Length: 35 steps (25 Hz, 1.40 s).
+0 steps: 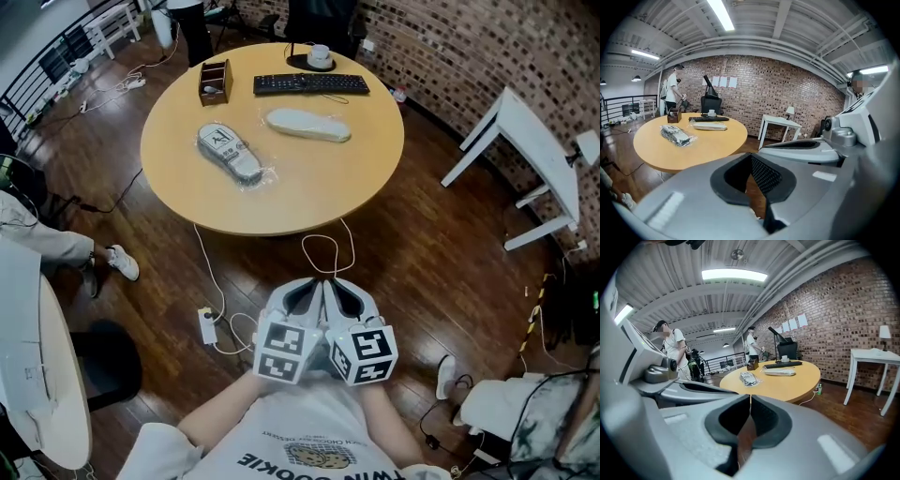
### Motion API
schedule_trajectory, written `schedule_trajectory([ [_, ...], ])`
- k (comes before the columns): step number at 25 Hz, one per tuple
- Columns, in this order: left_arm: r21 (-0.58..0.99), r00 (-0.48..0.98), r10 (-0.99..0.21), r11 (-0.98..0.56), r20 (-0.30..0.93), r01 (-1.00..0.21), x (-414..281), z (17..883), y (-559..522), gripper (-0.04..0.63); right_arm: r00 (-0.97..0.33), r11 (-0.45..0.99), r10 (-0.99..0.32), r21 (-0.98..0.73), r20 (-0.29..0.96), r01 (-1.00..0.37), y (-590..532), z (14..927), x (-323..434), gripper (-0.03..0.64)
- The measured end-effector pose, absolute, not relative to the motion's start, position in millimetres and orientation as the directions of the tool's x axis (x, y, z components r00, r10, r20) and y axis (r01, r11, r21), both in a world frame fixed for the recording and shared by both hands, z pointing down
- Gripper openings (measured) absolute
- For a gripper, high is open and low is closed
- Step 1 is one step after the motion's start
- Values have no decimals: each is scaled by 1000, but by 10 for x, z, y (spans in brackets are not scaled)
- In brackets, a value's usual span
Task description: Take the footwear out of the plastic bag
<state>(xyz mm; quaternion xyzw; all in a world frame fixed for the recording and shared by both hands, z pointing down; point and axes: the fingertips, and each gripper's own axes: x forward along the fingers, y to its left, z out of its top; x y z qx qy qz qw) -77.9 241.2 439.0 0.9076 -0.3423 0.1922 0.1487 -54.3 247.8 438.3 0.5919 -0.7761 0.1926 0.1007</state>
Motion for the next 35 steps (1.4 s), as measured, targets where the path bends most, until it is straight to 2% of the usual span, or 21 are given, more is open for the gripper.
schedule_trajectory([
  [13, 89, 562, -657, -607, 503, -790, 54, 4394, 885, 6, -449, 382, -803, -239, 392, -893, 931, 4421, 288, 6],
  [21, 23, 493, -708, -560, 506, -828, 251, 4305, 138, 8, -525, 473, -770, -226, 363, -851, 263, 4334, 470, 6],
  [28, -34, 468, -712, -566, 523, -824, 301, 4253, -455, 6, -532, 479, -764, -232, 365, -847, -338, 4328, 584, 6],
  [35, -72, 433, -712, -558, 553, -826, -6, 4278, -1244, 8, -489, 441, -769, -211, 413, -872, -1031, 4464, 627, 6],
])
